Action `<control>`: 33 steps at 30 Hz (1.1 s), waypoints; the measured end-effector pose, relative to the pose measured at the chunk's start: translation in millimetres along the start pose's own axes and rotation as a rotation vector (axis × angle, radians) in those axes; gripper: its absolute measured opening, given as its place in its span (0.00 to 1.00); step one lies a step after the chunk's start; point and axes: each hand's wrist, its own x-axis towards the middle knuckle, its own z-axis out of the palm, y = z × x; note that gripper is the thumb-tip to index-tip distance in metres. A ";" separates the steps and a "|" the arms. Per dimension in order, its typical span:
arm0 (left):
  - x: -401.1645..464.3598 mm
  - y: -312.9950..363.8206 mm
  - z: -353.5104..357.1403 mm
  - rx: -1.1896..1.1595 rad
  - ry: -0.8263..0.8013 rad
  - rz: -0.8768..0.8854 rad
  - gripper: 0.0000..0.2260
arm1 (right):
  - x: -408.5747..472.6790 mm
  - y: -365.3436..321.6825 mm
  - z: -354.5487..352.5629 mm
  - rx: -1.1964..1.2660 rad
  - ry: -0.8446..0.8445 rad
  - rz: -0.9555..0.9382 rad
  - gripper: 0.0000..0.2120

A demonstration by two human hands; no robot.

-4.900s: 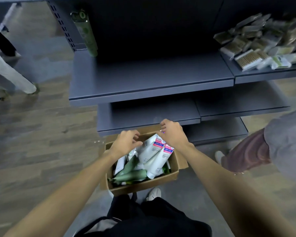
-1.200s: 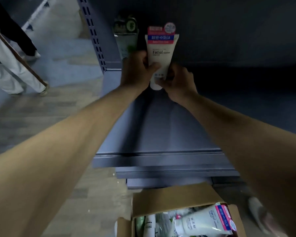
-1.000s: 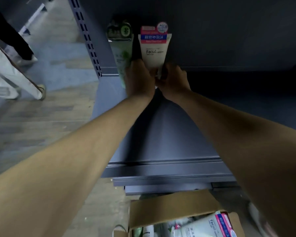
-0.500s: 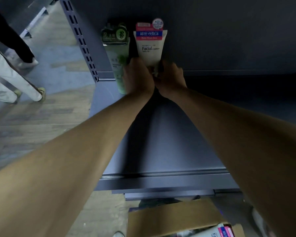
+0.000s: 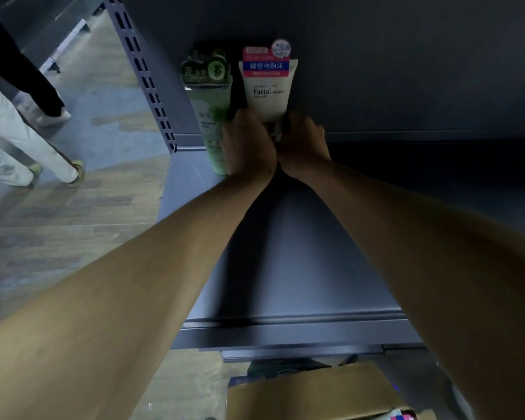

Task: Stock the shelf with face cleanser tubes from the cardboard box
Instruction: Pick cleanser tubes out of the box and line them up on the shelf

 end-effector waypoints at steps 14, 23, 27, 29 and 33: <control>-80.6 0.8 -67.5 0.437 -0.388 0.252 0.15 | -110.7 18.9 -48.0 -0.212 -0.143 -0.034 0.29; -191.7 8.1 -101.1 0.552 -0.491 0.450 0.14 | -246.5 53.9 -101.2 -0.066 -0.037 0.004 0.21; -242.3 6.2 -103.0 0.436 -0.514 0.486 0.14 | -298.8 73.2 -119.0 -0.035 -0.033 0.043 0.20; -267.9 -1.4 -99.4 0.375 -0.545 0.485 0.14 | -320.3 86.4 -123.8 -0.036 -0.062 0.078 0.20; -311.2 -23.2 -88.8 0.388 -0.690 0.442 0.15 | -358.3 112.2 -125.5 -0.089 -0.186 0.197 0.19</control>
